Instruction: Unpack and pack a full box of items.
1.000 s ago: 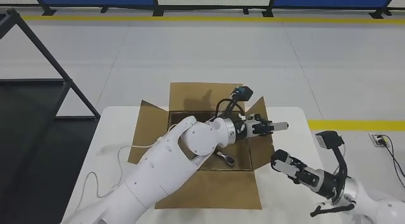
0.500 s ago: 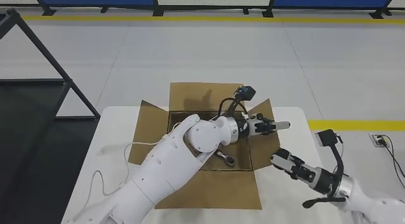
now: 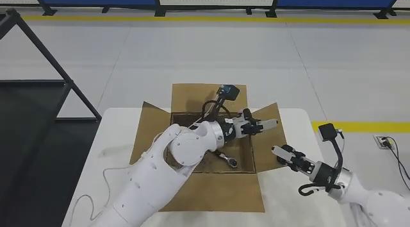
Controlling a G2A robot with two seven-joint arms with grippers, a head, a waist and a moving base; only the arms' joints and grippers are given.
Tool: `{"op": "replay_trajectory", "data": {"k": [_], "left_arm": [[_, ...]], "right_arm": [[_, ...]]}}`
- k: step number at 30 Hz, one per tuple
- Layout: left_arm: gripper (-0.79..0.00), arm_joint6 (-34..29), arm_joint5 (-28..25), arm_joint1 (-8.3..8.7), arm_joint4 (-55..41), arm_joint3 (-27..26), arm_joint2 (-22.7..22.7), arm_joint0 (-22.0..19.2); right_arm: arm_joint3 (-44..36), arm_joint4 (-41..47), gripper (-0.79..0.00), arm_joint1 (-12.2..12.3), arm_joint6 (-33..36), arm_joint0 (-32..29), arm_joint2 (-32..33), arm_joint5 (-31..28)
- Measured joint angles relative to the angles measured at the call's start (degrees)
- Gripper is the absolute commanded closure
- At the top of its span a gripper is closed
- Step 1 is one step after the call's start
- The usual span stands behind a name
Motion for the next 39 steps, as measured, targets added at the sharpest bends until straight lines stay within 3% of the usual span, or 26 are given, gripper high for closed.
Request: {"op": "replay_trajectory", "data": {"k": [3, 7, 16, 19, 28, 37, 39], "left_arm": [[-0.785, -0.3, 1.1, 0.66, 1.6, -6.1, -1.9, 3.2], [-0.785, -0.3, 0.9, 0.59, 1.3, -3.3, -1.4, 2.1], [-0.785, -0.1, 0.9, 0.59, 1.3, -3.5, -1.5, 2.3], [-0.785, 2.5, 1.5, 0.71, 1.6, -4.8, -2.7, 4.1], [-0.785, 8.3, 5.6, 2.29, 4.0, -12.9, -10.3, 13.0], [-0.785, 11.0, 10.4, 4.34, 8.8, -25.3, -19.5, 26.2], [-0.785, 10.9, 10.4, 4.37, 8.9, -25.5, -19.6, 26.5]], "right_arm": [[0.0, 0.0, -0.785, 0.0, 0.0, 0.0, 0.0, 0.0], [0.0, 0.0, -0.785, 0.0, 0.0, 0.0, 0.0, 0.0], [-0.4, -0.7, -0.785, 0.0, -1.1, -0.4, -1.9, -0.4], [-0.5, -2.1, -0.785, 0.1, -2.0, 0.1, -3.1, 0.7], [5.3, -2.1, -0.785, 0.4, -4.1, 2.9, -4.2, 2.4], [10.6, 0.8, -0.785, 0.8, -5.8, 4.1, -3.0, 2.6], [10.6, 0.7, -0.785, 0.8, -5.8, 4.1, -3.0, 2.7]]}}
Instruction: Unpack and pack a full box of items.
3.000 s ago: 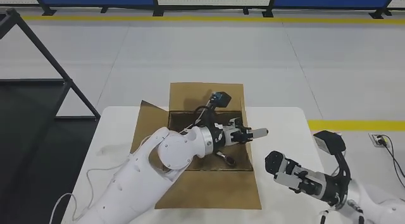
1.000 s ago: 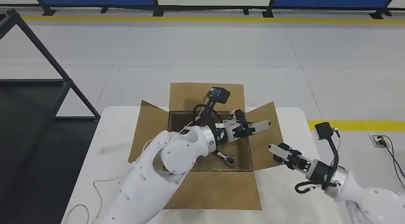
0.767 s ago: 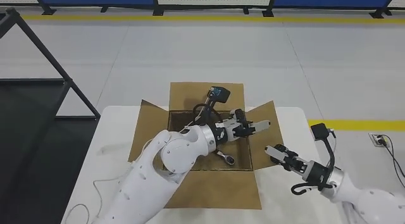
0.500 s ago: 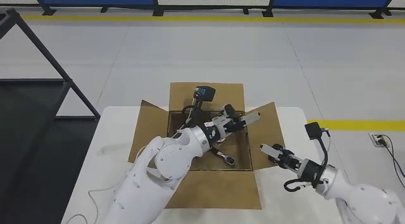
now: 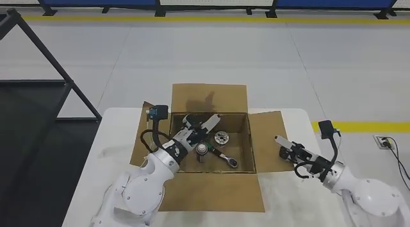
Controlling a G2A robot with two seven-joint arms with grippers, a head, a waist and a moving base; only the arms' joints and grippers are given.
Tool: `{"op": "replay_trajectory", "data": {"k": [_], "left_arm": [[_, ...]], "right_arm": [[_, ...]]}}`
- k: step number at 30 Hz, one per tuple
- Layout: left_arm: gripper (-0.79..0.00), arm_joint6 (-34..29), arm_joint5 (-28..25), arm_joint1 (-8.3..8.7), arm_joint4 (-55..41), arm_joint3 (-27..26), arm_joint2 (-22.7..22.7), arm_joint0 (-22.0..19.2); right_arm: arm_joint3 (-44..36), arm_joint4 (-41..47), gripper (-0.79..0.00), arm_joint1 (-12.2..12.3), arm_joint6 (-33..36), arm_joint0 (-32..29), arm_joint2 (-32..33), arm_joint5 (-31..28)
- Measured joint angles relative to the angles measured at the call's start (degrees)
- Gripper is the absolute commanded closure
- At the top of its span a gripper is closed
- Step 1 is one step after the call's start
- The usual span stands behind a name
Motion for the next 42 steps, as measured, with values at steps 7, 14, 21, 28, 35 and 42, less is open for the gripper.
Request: {"op": "replay_trajectory", "data": {"k": [7, 14, 21, 28, 35, 42], "left_arm": [[-0.785, 0.0, 0.0, -0.02, 0.0, 0.2, 0.1, -0.3], [-0.785, 3.9, 2.0, -0.05, -1.3, -1.3, -2.0, 2.3], [-0.785, 6.1, 4.8, 0.62, -2.5, -4.3, -8.4, 8.9], [-0.785, 8.2, 5.6, 0.94, -4.6, -6.4, -12.7, 14.8], [-0.785, 11.2, 7.1, 0.8, -8.3, -4.4, -15.1, 16.7], [-0.785, 11.3, 7.5, 0.73, -9.8, -2.3, -15.5, 16.6]], "right_arm": [[0.0, 0.0, -0.785, 0.0, 0.0, 0.0, 0.0, 0.0], [0.0, -0.9, -0.785, 0.0, -1.0, 0.2, -2.1, -0.1], [4.2, 0.0, -0.785, 0.0, -1.6, 2.1, -3.9, -0.2], [6.8, 0.9, -0.785, 0.1, -2.3, 2.7, -4.8, -1.1], [7.3, 1.0, -0.785, 0.3, -2.5, 3.0, -5.5, -0.9], [7.9, 0.4, -0.785, 0.5, -1.5, 3.7, -6.4, 0.2]]}}
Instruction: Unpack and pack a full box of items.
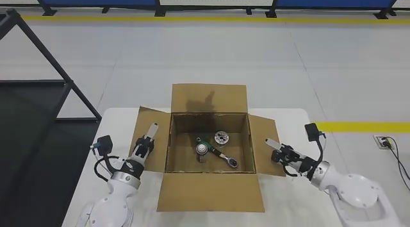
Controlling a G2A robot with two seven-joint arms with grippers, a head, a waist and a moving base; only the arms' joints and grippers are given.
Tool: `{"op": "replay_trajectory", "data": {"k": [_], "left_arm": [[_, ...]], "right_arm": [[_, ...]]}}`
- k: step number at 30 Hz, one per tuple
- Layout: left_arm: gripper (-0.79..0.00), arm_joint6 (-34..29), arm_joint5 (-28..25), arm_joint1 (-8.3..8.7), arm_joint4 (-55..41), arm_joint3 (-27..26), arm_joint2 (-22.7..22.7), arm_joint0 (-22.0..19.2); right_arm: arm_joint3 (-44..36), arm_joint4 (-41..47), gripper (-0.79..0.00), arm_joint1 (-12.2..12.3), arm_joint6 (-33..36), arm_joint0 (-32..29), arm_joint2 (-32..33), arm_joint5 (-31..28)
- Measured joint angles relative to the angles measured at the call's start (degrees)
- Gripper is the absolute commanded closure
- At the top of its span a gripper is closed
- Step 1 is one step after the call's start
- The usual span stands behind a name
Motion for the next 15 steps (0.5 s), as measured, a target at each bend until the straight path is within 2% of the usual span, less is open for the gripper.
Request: {"op": "replay_trajectory", "data": {"k": [15], "left_arm": [[-0.785, -1.6, -0.1, 0.0, -2.0, 2.2, -0.1, -0.7]], "right_arm": [[1.5, 0.6, -0.785, 0.4, -0.1, 0.5, -1.0, 0.3]]}}
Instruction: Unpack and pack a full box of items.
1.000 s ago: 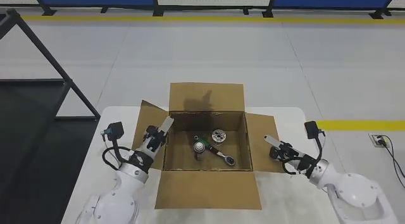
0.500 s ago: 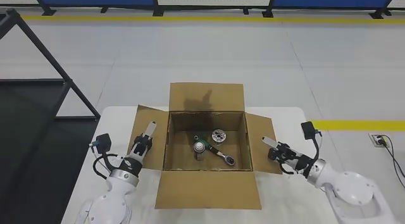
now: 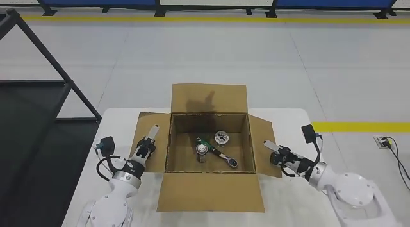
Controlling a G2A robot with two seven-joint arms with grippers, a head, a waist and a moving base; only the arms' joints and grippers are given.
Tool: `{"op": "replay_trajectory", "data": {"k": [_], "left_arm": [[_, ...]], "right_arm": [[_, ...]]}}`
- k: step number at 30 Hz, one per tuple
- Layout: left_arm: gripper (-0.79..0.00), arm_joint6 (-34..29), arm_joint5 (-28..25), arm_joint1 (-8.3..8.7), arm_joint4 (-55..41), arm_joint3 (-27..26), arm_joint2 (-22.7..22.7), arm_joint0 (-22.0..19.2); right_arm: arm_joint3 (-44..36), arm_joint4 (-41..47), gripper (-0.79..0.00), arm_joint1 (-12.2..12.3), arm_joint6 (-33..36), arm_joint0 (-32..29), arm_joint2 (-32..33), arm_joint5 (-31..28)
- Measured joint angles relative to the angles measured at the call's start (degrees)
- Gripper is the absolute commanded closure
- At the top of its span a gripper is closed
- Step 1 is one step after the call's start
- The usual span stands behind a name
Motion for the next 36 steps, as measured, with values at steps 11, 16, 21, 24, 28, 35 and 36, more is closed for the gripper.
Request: {"op": "replay_trajectory", "data": {"k": [11, 16, 21, 24, 28, 35, 36], "left_arm": [[-0.785, 0.9, -1.8, 0.07, -0.7, -5.1, -0.9, 0.6], [-0.785, 1.1, -3.1, 0.11, -0.8, -8.0, -1.1, 1.2], [-0.785, -1.0, -5.5, 0.18, -3.1, -10.4, -1.0, 2.4], [-0.785, -1.6, -6.2, 0.28, -2.3, -10.6, -1.2, 2.5], [-0.785, -1.5, -6.1, 0.27, -2.2, -10.6, -1.2, 2.5], [-0.785, -1.5, -6.1, 0.27, -2.2, -10.6, -1.2, 2.5], [-0.785, -1.5, -6.1, 0.27, -2.2, -10.5, -1.2, 2.5]], "right_arm": [[-13.8, -4.9, -0.785, 0.5, -1.7, -2.0, -0.8, 1.6], [-18.6, -11.1, -0.785, 0.4, 0.5, 1.1, -6.0, 4.6], [-18.1, -16.2, -0.785, -0.4, 1.6, 7.2, -13.8, 8.7], [-18.0, -17.6, -0.785, -0.7, 2.3, 9.2, -16.8, 9.5], [-18.0, -17.5, -0.785, -0.7, 2.3, 9.1, -16.6, 9.5], [-18.0, -17.5, -0.785, -0.7, 2.3, 9.1, -16.6, 9.5], [-18.0, -17.5, -0.785, -0.7, 2.3, 9.1, -16.6, 9.5]]}}
